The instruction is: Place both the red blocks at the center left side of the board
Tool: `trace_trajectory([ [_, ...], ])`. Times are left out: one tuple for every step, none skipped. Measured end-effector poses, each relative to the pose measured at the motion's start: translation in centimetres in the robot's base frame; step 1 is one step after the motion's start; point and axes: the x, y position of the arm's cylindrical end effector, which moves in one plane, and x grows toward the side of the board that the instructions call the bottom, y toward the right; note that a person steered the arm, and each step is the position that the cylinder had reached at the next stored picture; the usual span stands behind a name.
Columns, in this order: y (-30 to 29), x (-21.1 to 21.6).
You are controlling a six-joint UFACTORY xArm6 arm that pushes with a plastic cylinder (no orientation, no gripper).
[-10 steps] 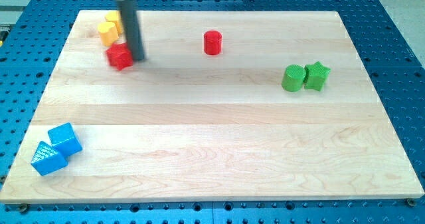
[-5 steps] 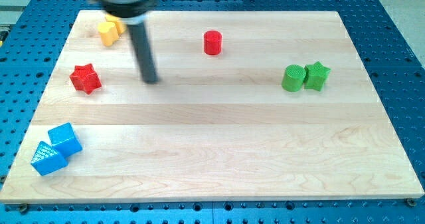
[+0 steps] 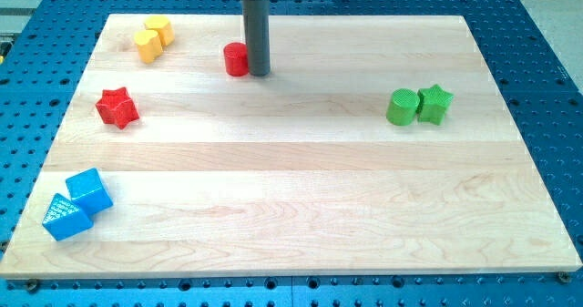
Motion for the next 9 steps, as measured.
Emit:
trace_trajectory([
  [-1.2,-1.1],
  [-3.7,-0.8],
  [-3.5,-3.1],
  [-5.6,-0.9],
  [-10.3,3.1],
  [-8.0,-0.7],
  [-10.8,-1.0],
  [-15.5,2.5],
  [-18.0,4.1],
])
